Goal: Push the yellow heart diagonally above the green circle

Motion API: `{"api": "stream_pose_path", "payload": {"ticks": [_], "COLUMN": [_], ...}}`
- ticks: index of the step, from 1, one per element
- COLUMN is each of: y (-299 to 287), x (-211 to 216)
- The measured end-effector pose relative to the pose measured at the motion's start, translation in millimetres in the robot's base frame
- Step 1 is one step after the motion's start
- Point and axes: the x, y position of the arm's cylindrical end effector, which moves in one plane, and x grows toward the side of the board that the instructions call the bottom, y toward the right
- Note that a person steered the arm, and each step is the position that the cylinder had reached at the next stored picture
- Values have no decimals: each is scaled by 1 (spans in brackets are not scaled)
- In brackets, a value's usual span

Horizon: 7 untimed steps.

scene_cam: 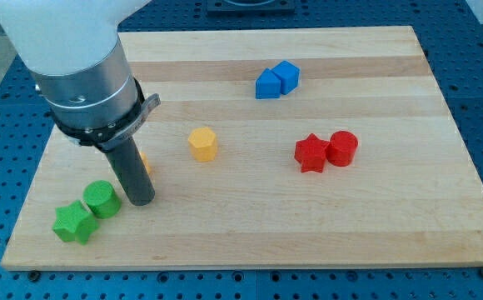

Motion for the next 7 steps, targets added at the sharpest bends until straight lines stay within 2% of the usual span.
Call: {"api": "stream_pose_path", "payload": {"ticks": [1,3,4,7], "y": [34,34,-1,-11], "x": [-32,-75,-73,-46]}}
